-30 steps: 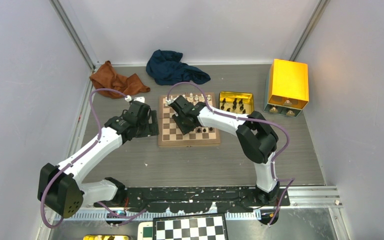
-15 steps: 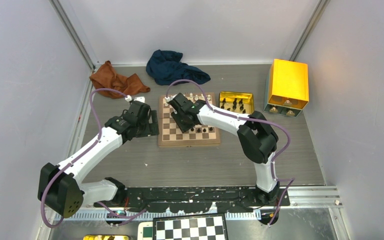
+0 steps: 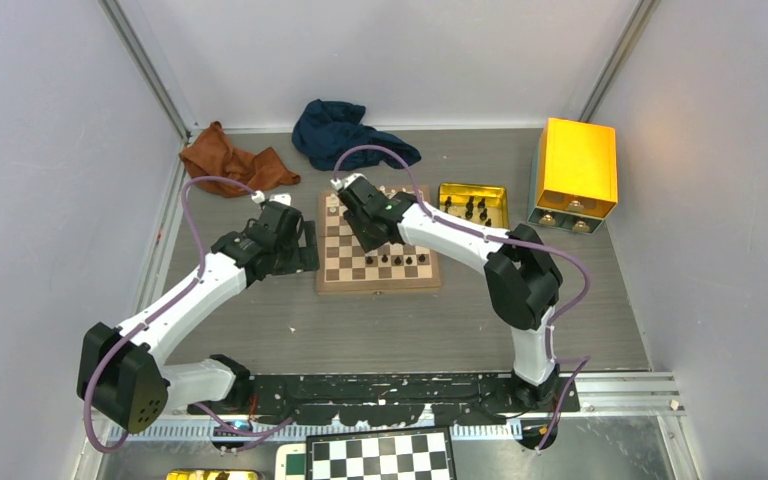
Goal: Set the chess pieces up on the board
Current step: Place the chess piece on the chessboard, then pick up the chess piece from the storage box.
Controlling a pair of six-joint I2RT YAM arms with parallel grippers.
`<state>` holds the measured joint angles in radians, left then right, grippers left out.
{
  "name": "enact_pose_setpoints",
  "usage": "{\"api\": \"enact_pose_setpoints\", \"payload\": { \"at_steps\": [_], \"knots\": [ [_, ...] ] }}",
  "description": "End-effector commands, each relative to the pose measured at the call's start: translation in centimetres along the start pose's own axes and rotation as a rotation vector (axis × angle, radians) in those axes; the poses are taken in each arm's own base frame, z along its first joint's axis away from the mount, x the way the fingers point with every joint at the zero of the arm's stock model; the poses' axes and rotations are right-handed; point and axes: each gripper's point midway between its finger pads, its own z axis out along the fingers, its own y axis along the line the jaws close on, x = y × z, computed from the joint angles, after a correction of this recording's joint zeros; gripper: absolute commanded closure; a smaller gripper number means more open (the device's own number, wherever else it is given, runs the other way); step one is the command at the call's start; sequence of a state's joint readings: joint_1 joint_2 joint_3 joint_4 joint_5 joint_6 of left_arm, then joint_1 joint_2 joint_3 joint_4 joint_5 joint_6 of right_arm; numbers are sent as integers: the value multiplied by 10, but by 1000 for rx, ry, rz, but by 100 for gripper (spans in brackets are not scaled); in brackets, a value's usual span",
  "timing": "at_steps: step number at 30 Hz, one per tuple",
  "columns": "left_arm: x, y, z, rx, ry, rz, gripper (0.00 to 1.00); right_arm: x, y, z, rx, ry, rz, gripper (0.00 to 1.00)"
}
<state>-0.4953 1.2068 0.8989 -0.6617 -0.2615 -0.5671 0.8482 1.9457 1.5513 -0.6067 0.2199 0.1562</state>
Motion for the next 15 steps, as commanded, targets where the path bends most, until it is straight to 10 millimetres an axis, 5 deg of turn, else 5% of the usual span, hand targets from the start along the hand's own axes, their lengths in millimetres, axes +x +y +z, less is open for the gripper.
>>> {"api": "enact_pose_setpoints", "payload": {
  "at_steps": [1, 15],
  "knots": [
    [-26, -8, -6, 27, -72, -8, 2, -63, -39, -49, 121, -206, 84, 62],
    [-31, -10, -4, 11, -62, 2, 0, -57, -162, -59, 340, -225, 341, 54]
  ]
}}
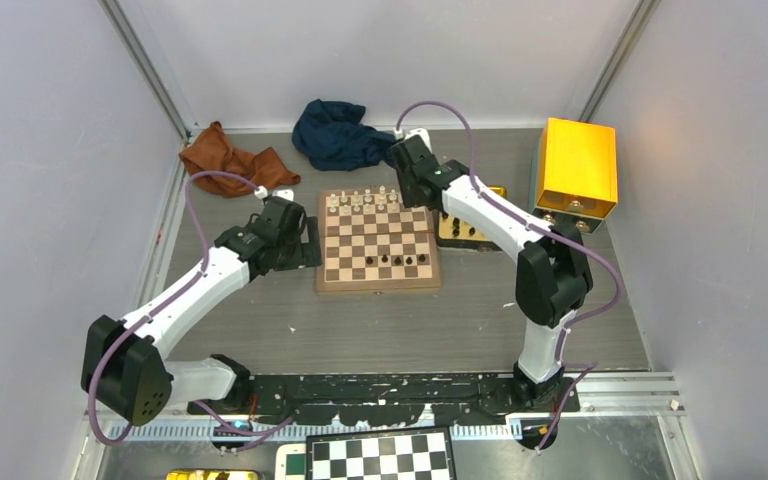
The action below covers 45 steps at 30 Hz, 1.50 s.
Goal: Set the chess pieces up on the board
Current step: Pick up the chess piece from the storage box.
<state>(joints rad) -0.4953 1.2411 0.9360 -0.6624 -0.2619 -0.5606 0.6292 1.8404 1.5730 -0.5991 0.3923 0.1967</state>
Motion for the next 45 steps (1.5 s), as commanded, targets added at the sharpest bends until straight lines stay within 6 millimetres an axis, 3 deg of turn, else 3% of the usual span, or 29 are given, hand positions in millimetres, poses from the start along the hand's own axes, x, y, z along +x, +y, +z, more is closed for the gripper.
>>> {"api": "enact_pose_setpoints", "payload": {
  "at_steps": [1, 9, 18, 34, 45],
  "knots": [
    [-23, -4, -6, 6, -61, -5, 0, -26, -35, -10, 65, -81, 119, 54],
    [-22, 2, -12, -3, -82, -12, 0, -18, -74, 13, 121, -50, 203, 54],
    [-21, 2, -13, -3, -74, -7, 0, -1, -89, 37, 124, 2, 245, 58],
    [-24, 0, -10, -11, -61, 4, 3, 38, -93, 74, 41, 99, 307, 68],
    [-25, -2, -9, -8, -55, 7, 3, 46, -85, 91, -15, 118, 310, 69]
  ]
}}
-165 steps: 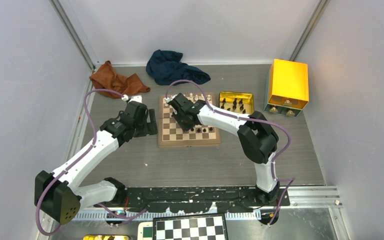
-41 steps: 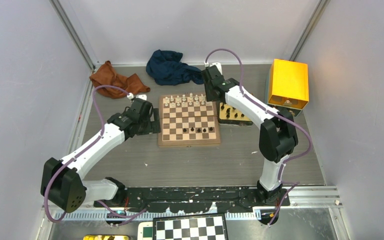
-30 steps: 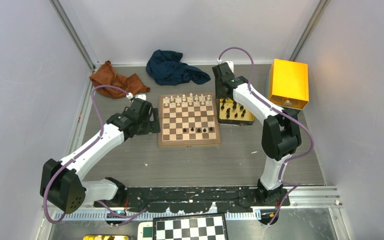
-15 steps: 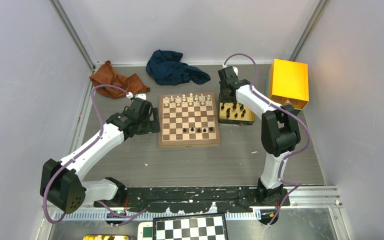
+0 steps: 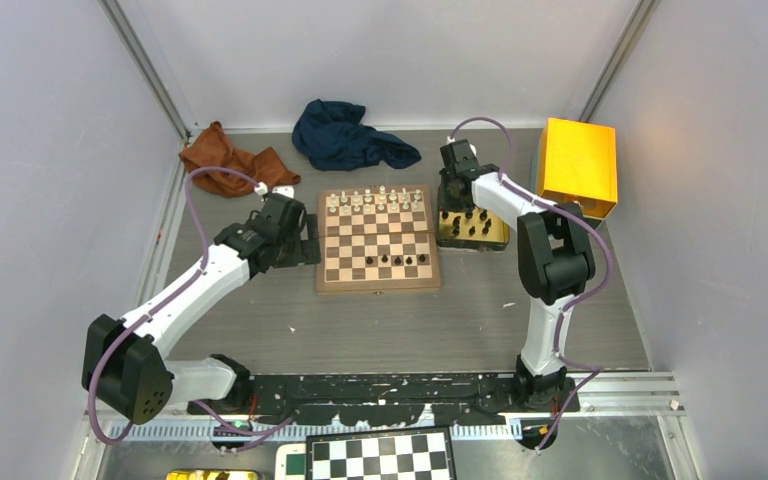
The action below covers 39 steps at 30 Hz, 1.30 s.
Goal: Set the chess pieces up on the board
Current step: Pick up the chess piece from the storage box.
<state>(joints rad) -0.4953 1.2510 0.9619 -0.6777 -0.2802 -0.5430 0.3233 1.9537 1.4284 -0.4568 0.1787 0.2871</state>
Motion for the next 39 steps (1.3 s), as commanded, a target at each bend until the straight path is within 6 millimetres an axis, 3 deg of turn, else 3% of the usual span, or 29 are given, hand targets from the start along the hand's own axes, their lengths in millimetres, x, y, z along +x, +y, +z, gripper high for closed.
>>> {"api": "enact_pose_setpoints", "payload": {
  "at_steps": [1, 17, 31, 39],
  "knots": [
    [-19, -4, -6, 8, -46, -11, 3, -18, 8, 1, -47, -56, 16, 69],
    [-20, -5, -3, 8, -39, -8, 4, -23, 6, 12, -57, -61, 18, 71],
    [-20, -5, -2, 4, -35, -10, 4, -27, 9, 16, -68, -62, 14, 82],
    [-19, -6, -2, 8, -35, -11, 4, -34, 7, 5, -65, -82, 12, 89]
  ]
}}
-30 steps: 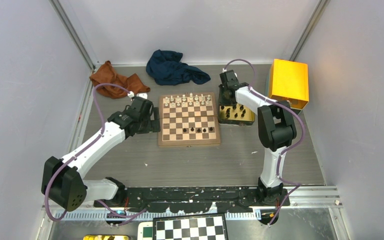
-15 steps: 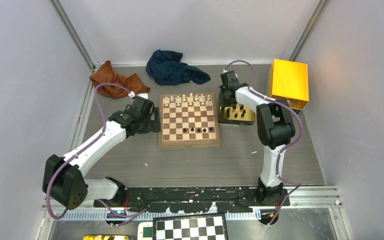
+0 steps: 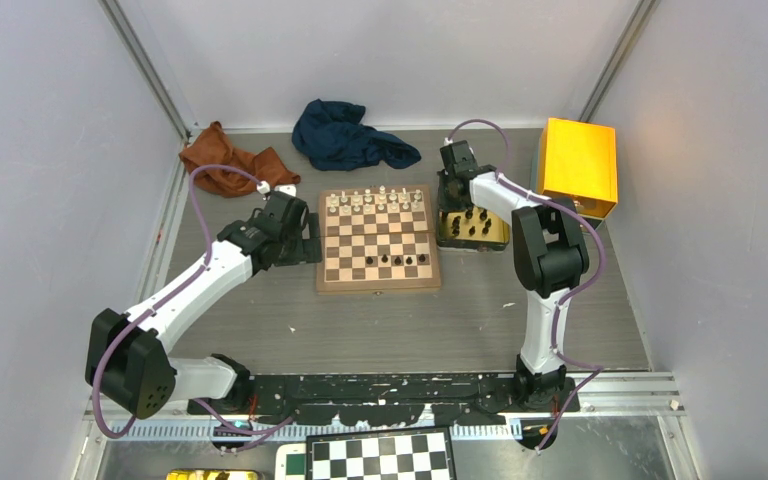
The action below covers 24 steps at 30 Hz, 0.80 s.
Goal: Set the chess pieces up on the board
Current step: Pick up the chess piece from the storage box.
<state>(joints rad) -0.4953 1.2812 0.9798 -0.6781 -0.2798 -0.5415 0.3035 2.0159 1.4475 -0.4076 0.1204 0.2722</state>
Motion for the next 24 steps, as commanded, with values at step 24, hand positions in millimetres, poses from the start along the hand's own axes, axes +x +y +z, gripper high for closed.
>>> {"api": "enact_pose_setpoints", "payload": {
  "at_steps": [24],
  "knots": [
    [-11, -6, -13, 59, -53, -40, 4, -10, 38, -129, -38, -194, -104, 93]
  ]
}}
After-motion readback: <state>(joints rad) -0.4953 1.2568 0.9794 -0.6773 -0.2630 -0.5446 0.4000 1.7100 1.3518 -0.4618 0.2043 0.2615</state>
